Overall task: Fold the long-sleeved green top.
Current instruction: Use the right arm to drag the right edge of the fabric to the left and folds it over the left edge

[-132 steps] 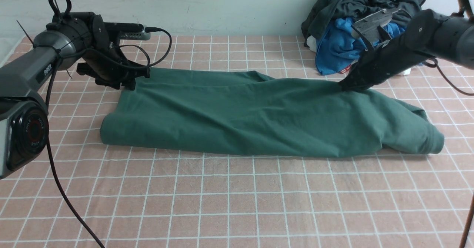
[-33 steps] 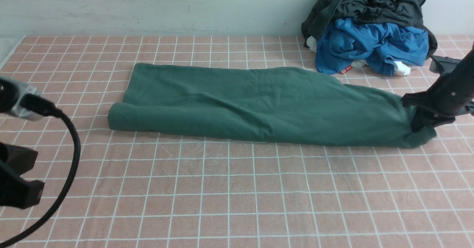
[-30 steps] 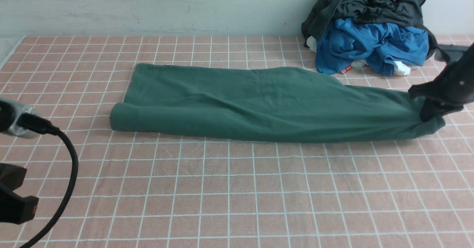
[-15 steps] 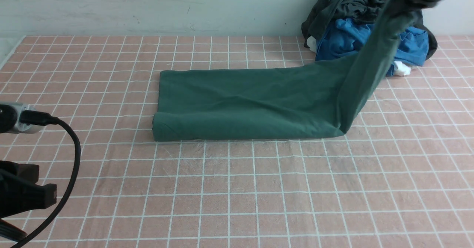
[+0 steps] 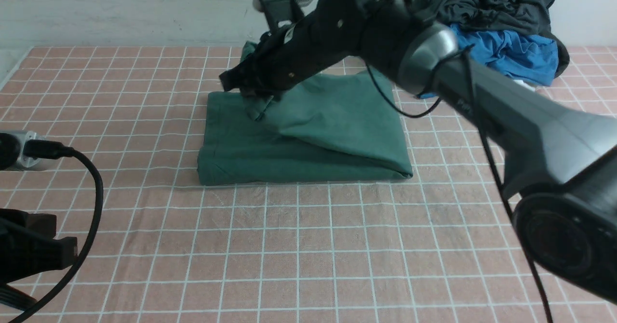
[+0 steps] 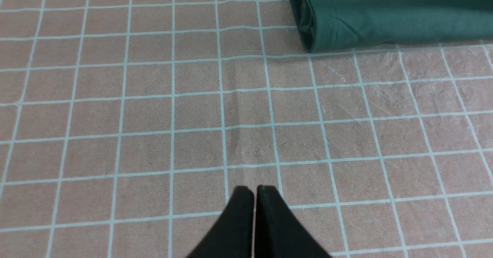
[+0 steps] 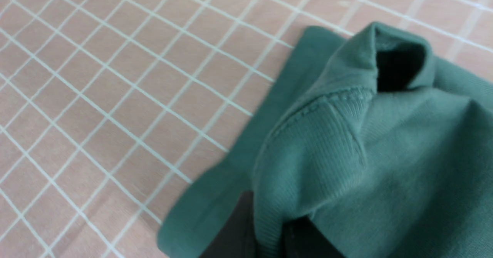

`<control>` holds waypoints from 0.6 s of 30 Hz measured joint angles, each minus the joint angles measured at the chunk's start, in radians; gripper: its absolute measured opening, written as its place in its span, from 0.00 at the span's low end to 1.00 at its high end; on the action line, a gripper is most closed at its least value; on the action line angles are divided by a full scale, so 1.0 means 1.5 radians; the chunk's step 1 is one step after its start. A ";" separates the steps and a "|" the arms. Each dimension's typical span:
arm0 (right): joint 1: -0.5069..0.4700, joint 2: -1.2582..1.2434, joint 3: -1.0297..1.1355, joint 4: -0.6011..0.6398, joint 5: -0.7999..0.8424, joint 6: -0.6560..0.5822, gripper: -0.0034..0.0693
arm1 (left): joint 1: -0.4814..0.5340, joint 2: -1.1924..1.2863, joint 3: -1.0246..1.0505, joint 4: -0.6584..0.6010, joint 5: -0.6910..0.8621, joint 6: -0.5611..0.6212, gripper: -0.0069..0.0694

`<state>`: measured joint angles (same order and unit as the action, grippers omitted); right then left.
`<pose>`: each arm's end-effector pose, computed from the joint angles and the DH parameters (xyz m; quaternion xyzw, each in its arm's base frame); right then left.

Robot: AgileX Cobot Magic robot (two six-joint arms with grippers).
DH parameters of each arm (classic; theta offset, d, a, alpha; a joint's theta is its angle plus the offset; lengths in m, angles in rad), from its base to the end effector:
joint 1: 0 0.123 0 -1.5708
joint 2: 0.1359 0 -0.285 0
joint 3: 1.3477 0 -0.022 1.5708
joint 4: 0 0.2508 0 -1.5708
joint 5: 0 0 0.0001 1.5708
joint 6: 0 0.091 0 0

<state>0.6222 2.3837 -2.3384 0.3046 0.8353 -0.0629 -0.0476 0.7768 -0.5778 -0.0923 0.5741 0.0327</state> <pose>0.4310 0.3340 0.2597 -0.2587 0.8789 0.2405 0.3207 0.1474 -0.0116 0.2849 0.0120 0.9030 -0.0424 0.4274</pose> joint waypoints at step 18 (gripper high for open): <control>0.016 0.071 -0.047 0.003 -0.005 0.006 0.27 | 0.000 0.000 0.000 -0.004 -0.001 0.000 0.09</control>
<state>0.6465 2.4899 -2.4096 0.3096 0.8282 -0.0544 -0.0476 0.7768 -0.5778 -0.0983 0.5729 0.0327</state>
